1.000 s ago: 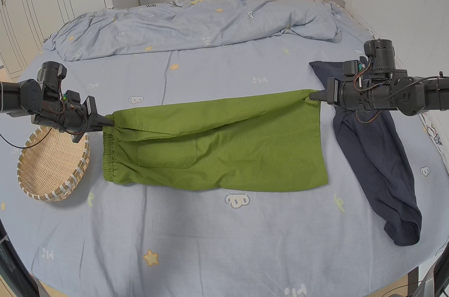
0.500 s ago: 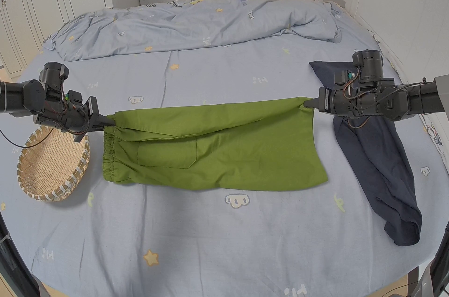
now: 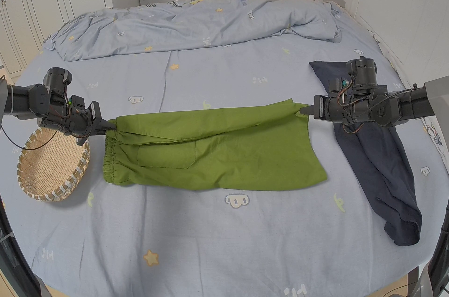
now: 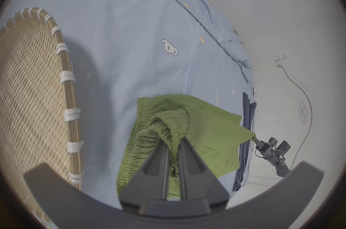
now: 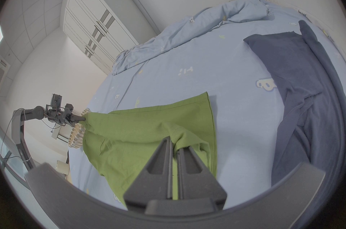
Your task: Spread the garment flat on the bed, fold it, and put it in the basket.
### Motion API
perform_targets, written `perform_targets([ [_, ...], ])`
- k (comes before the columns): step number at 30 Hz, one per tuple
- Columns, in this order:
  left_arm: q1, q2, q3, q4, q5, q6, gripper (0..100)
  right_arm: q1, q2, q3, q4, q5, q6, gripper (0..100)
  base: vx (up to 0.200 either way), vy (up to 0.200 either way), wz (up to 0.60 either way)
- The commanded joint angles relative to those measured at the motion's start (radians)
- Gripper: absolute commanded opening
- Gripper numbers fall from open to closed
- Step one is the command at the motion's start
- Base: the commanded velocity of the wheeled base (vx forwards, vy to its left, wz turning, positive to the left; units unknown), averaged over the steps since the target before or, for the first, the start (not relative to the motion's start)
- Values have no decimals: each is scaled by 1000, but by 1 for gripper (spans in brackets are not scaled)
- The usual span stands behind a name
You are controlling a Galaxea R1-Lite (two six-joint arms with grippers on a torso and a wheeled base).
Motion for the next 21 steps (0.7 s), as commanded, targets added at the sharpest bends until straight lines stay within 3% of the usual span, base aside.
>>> perform_targets([
  [1, -2, 24, -4, 0, 1, 1, 0, -1, 10, 1, 0, 1, 1, 0, 0, 0, 0],
  [14, -12, 67, -48, 0, 5, -10, 0, 5, 38, 1, -2, 1, -1, 0, 0, 0, 0],
  [15, -12, 67, -50, 0, 5, -10, 0, 5, 38, 1, -2, 1, -1, 100, 0, 0, 0],
  [16, -13, 68, -53, 0, 5, -10, 100, 11, 43, 1, -3, 1, 1, 100, 0, 0, 0],
  [21, -55, 67, -62, 0, -1, -35, 100, 21, 49, 4, -3, 1, 1, 100, 0, 0, 0],
])
